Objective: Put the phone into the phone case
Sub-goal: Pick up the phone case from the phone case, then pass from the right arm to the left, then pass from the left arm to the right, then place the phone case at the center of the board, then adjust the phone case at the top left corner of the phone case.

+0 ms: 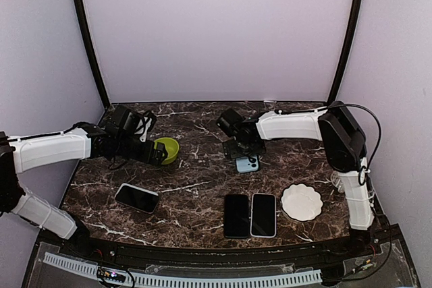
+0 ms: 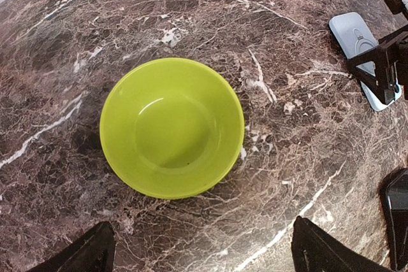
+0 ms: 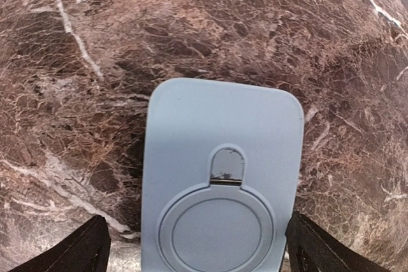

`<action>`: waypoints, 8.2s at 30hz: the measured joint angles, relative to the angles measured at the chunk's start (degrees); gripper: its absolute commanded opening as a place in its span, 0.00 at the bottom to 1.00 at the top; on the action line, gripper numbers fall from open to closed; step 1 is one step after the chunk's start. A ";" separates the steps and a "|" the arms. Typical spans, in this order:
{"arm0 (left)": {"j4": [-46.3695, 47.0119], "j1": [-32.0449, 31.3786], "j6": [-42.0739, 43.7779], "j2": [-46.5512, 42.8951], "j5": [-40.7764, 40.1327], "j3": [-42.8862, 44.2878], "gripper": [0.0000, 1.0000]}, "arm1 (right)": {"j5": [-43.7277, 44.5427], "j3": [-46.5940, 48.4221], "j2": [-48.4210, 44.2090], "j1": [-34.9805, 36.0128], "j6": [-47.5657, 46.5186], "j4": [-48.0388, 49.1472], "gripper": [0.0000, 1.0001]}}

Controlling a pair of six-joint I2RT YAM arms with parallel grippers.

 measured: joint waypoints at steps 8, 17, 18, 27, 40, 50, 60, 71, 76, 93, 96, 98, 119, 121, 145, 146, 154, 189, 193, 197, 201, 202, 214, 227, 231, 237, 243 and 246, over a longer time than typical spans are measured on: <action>1.44 0.24 0.44 0.24 1.75 -0.15 0.99 | 2.14 -0.94 0.00 -0.02 0.81 -2.29 0.99; 2.38 0.24 1.01 0.24 2.54 -0.76 0.99 | 1.64 -1.46 0.20 0.04 1.84 -1.88 0.75; 2.40 0.26 1.01 0.24 2.58 -0.76 0.99 | 1.66 -1.53 0.22 0.09 1.84 -1.86 0.71; 3.34 0.28 1.57 0.00 3.48 -1.16 0.98 | 2.23 -2.40 -0.50 0.85 1.38 -2.38 0.61; 7.54 0.48 1.99 -5.22 13.46 -2.12 0.85 | 3.80 -10.78 -16.72 7.87 -7.08 4.70 0.62; 27.85 -3.91 -8.31 -14.03 28.00 -2.05 0.83 | -2.84 -30.69 -37.94 17.35 -19.45 37.92 0.57; 36.02 -11.82 -9.66 -12.35 24.46 -2.03 0.57 | -3.15 -31.69 -38.38 21.90 -24.30 52.02 0.57; 39.93 -14.08 -7.39 -12.41 22.40 -2.03 0.20 | -2.86 -31.67 -38.27 23.28 -27.45 53.77 0.55; 41.57 -14.10 -7.19 -11.72 24.92 -2.03 0.00 | -2.75 -31.67 -38.27 23.45 -28.15 53.55 0.55; 36.41 -14.27 19.34 -16.15 14.93 -6.16 0.00 | -16.72 -28.72 -39.71 20.20 -28.98 41.22 0.99; 35.32 -14.36 28.70 -18.29 13.27 -9.05 0.00 | -28.44 -28.50 -42.58 16.98 -27.71 34.64 0.98; 35.01 -14.88 35.39 -20.48 13.81 -11.72 0.00 | -34.16 -27.80 -44.74 14.73 -26.40 29.66 0.96; 41.68 -31.93 91.54 -16.09 -3.78 -23.71 0.00 | -32.61 -13.53 -28.76 9.68 4.70 10.91 0.77; 42.66 -32.24 92.52 -15.98 -4.28 -23.71 0.00 | -33.64 -12.90 -26.91 10.12 5.14 10.88 0.70; 7.10 -32.65 53.31 -14.71 8.39 -3.26 0.99 | -22.32 -31.06 -33.20 10.69 17.33 24.55 0.00; 5.81 -32.33 50.51 -15.47 9.49 -3.26 0.99 | -21.22 -32.57 -33.11 10.84 18.43 25.57 0.00; 5.73 -16.94 29.86 -17.79 14.32 -0.81 0.99 | -14.62 -36.04 -28.15 16.35 27.39 33.73 0.00; 10.05 -13.29 14.84 -18.91 6.97 -2.38 0.99 | -11.15 -36.26 -18.84 26.32 41.77 31.43 0.40; 10.10 -13.27 14.84 -18.91 7.17 -2.60 0.99 | -9.53 -33.18 -18.97 26.34 38.80 25.14 0.41; 10.12 -13.27 14.84 -18.91 7.19 -2.62 0.99 | -7.21 -27.19 -18.82 24.79 34.18 18.56 0.49; 10.14 -13.27 14.84 -18.88 7.19 -2.67 0.99 | -6.95 -22.99 -17.90 21.42 29.11 17.29 0.46; 10.14 -13.27 14.82 -18.88 7.19 -2.69 0.99 | -7.13 -22.75 -17.57 20.70 28.11 17.29 0.45; 10.60 -13.27 14.86 -18.69 7.17 -2.97 0.98 | -12.87 -22.97 -12.48 17.57 23.76 20.87 0.28; 11.19 -13.27 14.88 -18.69 7.17 -3.50 0.98 | -9.90 -24.39 -12.00 20.63 27.21 20.68 0.14; 11.32 -13.27 14.88 -18.69 7.17 -3.52 0.98 | -9.49 -24.52 -12.00 21.49 28.26 20.52 0.13; 11.34 -13.27 14.91 -18.69 7.17 -3.54 0.98 | -9.05 -24.30 -12.00 22.14 29.38 19.43 0.04; 11.34 -13.27 14.91 -18.69 7.17 -3.54 0.98 | -7.02 -24.35 -12.07 24.11 31.74 18.51 0.01; 11.34 -13.27 14.91 -18.69 7.17 -3.54 0.98 | -6.67 -24.48 -12.09 24.98 33.11 18.56 0.00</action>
